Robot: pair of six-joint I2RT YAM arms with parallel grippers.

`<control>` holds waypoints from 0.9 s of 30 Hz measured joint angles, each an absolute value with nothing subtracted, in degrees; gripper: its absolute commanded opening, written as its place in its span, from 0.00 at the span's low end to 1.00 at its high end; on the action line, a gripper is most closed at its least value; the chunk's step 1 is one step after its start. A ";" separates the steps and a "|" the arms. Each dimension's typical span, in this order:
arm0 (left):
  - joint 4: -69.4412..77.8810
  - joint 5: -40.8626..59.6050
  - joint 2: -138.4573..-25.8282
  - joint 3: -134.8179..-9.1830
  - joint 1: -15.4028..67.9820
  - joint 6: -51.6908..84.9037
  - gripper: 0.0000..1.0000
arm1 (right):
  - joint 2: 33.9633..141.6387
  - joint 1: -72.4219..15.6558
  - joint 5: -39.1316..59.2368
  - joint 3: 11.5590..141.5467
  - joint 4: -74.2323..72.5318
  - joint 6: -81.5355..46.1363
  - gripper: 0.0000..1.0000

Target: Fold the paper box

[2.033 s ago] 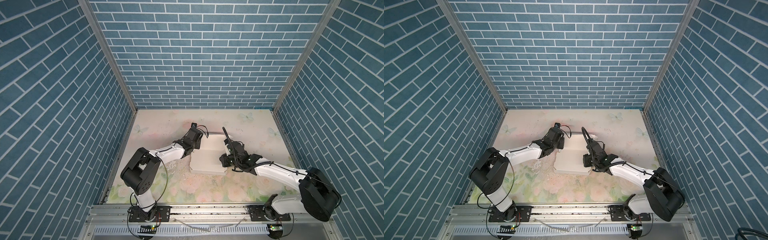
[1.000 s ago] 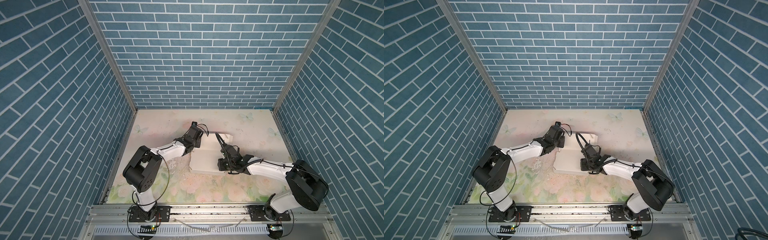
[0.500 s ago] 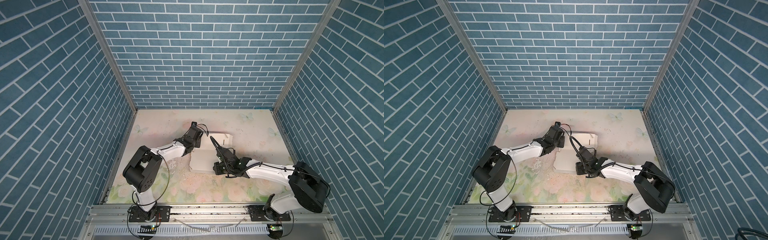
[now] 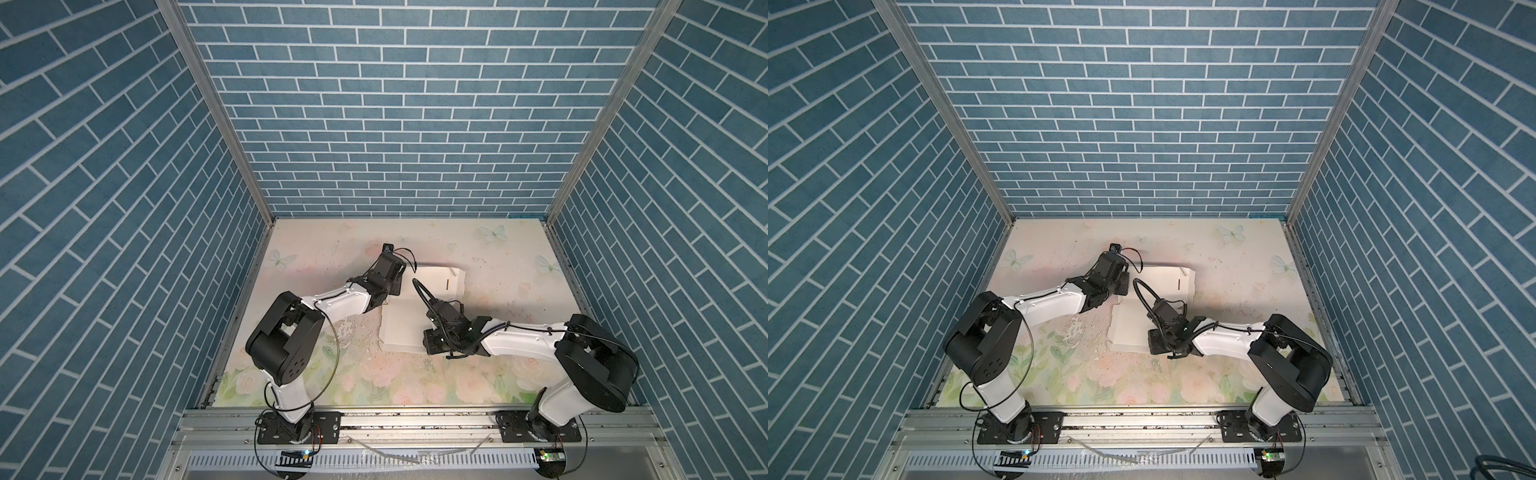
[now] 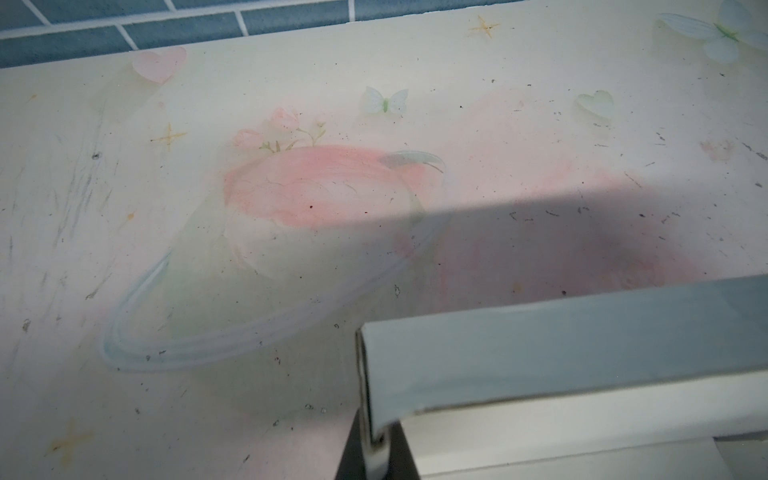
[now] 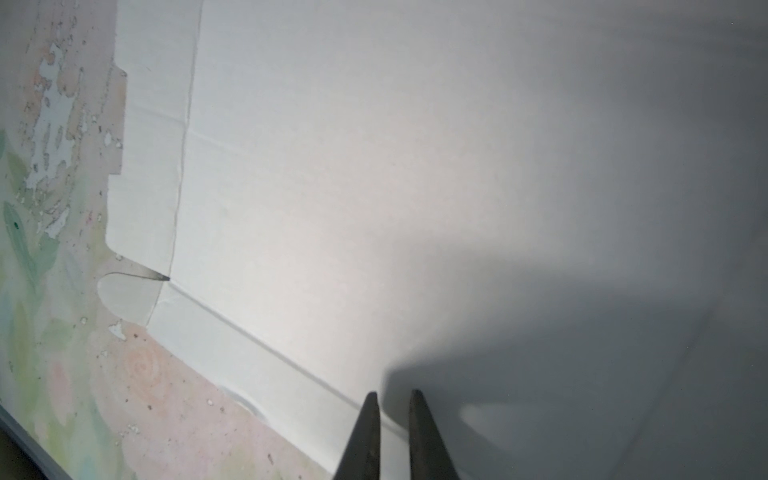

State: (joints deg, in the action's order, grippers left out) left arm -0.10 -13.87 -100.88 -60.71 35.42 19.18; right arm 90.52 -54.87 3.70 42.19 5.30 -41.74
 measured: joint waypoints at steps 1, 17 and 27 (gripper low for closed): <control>-0.08 -13.87 -100.88 -60.71 35.42 19.25 0.00 | 90.83 -54.87 3.70 42.39 4.99 -41.74 0.16; 1.26 -13.85 -100.88 -60.07 35.38 19.31 0.00 | 72.86 -47.31 -5.72 45.74 18.41 -36.93 0.34; 1.37 -13.58 -100.88 -60.07 35.27 19.29 0.00 | 73.06 -31.40 -7.79 47.20 21.37 -28.71 0.42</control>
